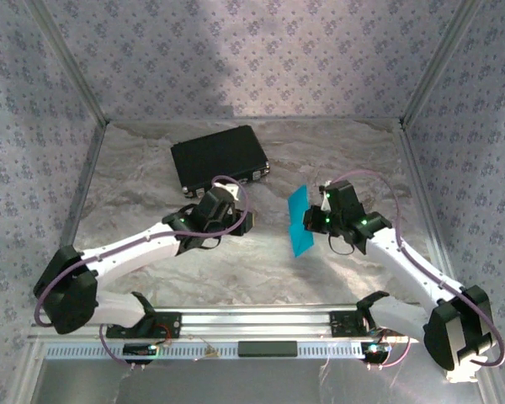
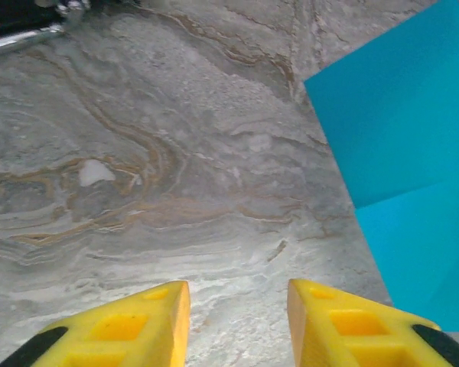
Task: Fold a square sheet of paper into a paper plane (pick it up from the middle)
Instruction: Turn over the paper at the center of the table.
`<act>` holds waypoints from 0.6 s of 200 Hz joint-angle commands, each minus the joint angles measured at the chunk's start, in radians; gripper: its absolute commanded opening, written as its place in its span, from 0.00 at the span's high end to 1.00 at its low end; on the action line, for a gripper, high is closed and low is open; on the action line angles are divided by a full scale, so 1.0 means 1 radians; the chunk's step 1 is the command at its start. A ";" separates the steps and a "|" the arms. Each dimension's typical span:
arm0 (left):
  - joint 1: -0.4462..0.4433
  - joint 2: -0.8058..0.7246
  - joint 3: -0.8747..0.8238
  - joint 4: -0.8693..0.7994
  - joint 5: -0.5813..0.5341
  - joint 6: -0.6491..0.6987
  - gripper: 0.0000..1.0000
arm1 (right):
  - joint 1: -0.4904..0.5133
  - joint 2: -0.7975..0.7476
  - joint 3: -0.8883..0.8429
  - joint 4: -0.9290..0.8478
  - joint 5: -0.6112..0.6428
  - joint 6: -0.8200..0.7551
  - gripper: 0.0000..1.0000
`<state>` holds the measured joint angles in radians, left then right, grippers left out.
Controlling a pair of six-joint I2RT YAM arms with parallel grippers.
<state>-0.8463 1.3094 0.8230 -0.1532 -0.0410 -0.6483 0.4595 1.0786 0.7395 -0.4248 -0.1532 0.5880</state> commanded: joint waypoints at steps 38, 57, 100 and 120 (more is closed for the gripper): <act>0.012 -0.060 -0.056 0.006 -0.111 -0.039 0.38 | 0.085 -0.037 0.062 -0.166 0.210 -0.090 0.94; 0.014 -0.082 -0.071 0.009 -0.126 -0.045 0.31 | 0.110 -0.033 0.075 -0.219 0.277 -0.097 0.94; 0.028 -0.144 -0.106 0.008 -0.168 -0.046 0.19 | 0.211 -0.018 0.099 -0.282 0.459 -0.133 0.94; 0.040 -0.167 -0.112 -0.015 -0.183 -0.055 0.08 | 0.293 0.007 0.123 -0.317 0.587 -0.155 0.95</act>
<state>-0.8234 1.1809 0.7227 -0.1555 -0.1776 -0.6956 0.6788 1.0630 0.8108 -0.6609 0.2337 0.4801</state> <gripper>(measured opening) 0.865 0.054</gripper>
